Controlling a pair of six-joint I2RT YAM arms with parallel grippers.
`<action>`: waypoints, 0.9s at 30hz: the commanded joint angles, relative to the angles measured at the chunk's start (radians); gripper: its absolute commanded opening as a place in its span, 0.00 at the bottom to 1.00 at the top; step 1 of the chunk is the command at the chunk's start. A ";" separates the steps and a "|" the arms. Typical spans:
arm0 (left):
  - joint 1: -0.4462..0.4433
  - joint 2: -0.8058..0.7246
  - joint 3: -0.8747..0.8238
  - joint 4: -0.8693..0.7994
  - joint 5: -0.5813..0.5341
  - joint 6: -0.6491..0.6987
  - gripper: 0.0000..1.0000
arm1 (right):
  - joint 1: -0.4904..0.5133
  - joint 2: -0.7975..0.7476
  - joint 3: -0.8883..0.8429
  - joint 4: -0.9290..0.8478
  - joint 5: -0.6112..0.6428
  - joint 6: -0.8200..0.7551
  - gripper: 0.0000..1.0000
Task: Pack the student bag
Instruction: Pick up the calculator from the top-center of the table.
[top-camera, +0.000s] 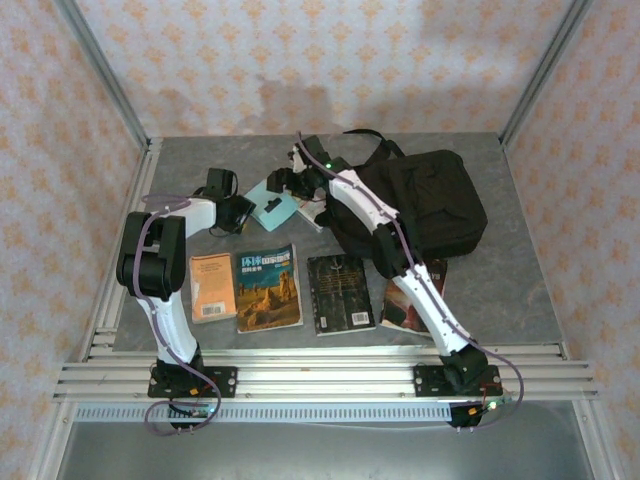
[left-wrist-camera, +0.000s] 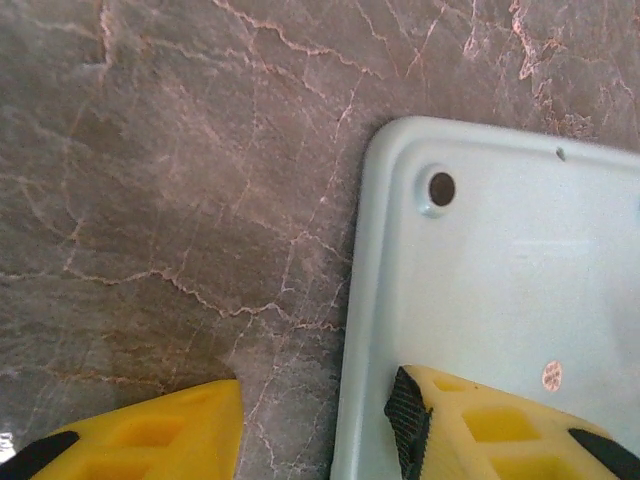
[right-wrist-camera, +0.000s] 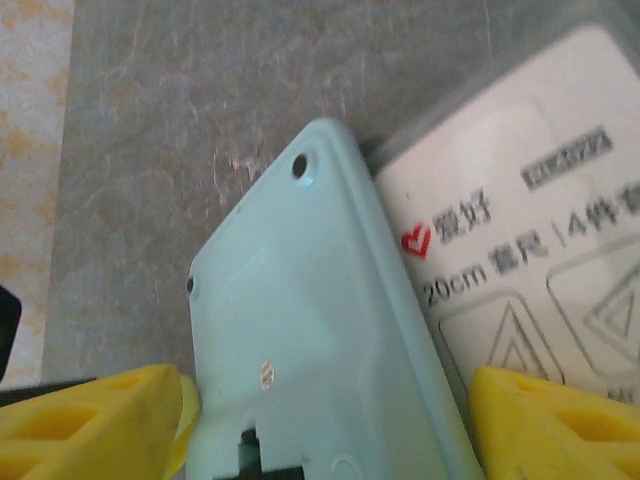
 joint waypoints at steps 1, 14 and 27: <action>-0.002 0.041 0.005 -0.020 0.003 0.041 0.45 | 0.027 -0.125 -0.042 -0.092 -0.154 0.030 0.73; -0.029 0.001 -0.007 -0.037 0.025 0.061 0.44 | 0.016 -0.115 -0.066 -0.085 -0.228 0.152 0.59; -0.022 -0.110 -0.015 -0.086 0.062 0.055 0.44 | 0.016 -0.170 -0.049 -0.244 -0.001 -0.002 0.13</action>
